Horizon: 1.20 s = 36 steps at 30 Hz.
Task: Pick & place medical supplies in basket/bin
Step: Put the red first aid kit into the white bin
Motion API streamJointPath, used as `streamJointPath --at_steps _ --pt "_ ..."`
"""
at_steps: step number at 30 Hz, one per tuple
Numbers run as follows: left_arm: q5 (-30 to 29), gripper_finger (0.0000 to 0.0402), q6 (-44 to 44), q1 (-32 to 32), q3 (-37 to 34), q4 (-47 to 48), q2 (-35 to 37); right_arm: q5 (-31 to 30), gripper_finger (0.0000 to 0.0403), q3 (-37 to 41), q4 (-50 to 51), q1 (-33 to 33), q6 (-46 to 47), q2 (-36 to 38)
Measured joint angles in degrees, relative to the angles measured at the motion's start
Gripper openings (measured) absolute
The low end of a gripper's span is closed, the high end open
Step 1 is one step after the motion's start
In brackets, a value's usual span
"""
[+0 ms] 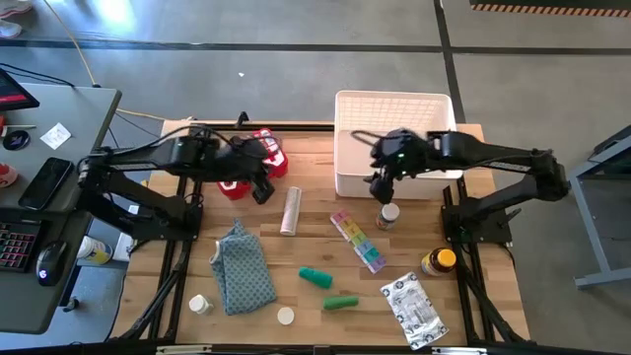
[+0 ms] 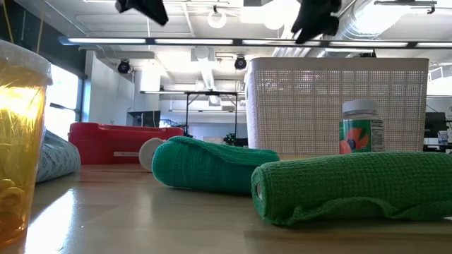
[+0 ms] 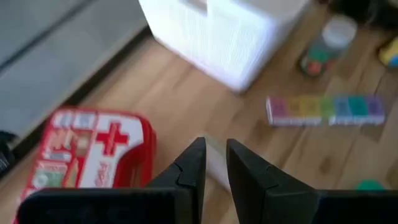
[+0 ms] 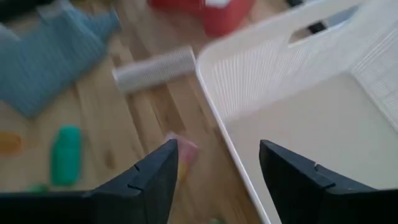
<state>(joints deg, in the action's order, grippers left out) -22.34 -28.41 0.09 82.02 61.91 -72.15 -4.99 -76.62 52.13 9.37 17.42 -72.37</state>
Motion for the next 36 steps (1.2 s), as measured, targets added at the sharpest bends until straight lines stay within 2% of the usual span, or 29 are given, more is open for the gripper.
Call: streamJointPath --at_steps 4,8,13,20,26,31,36 --pt "6.7 0.0099 -0.1 3.7 0.0 6.4 -3.5 0.3 0.0216 0.0 -1.3 0.0 2.3 4.8" --pt "9.8 0.0101 0.1 9.7 -0.2 14.7 -7.2 0.8 0.0216 0.0 -1.4 0.0 4.7 9.9" --pt "14.8 0.0136 4.1 16.6 -2.7 13.2 -8.2 0.8 0.0216 0.0 -2.4 0.0 5.7 15.3" --pt "12.3 0.0240 7.0 17.9 -4.9 11.7 -11.3 -1.0 0.0216 0.0 -1.7 0.0 7.1 19.4" --pt "13.2 0.0312 7.0 17.9 -4.9 11.5 -16.8 -1.1 0.0216 0.0 -0.3 0.0 7.5 20.0" --pt "12.2 0.0331 7.0 17.9 -4.9 11.6 -20.3 -0.7 0.0216 0.0 0.3 0.0 8.7 20.0" --pt "7.9 0.0321 7.0 17.8 -4.9 10.1 -23.2 0.2 0.0216 0.0 0.9 0.0 8.5 20.0"
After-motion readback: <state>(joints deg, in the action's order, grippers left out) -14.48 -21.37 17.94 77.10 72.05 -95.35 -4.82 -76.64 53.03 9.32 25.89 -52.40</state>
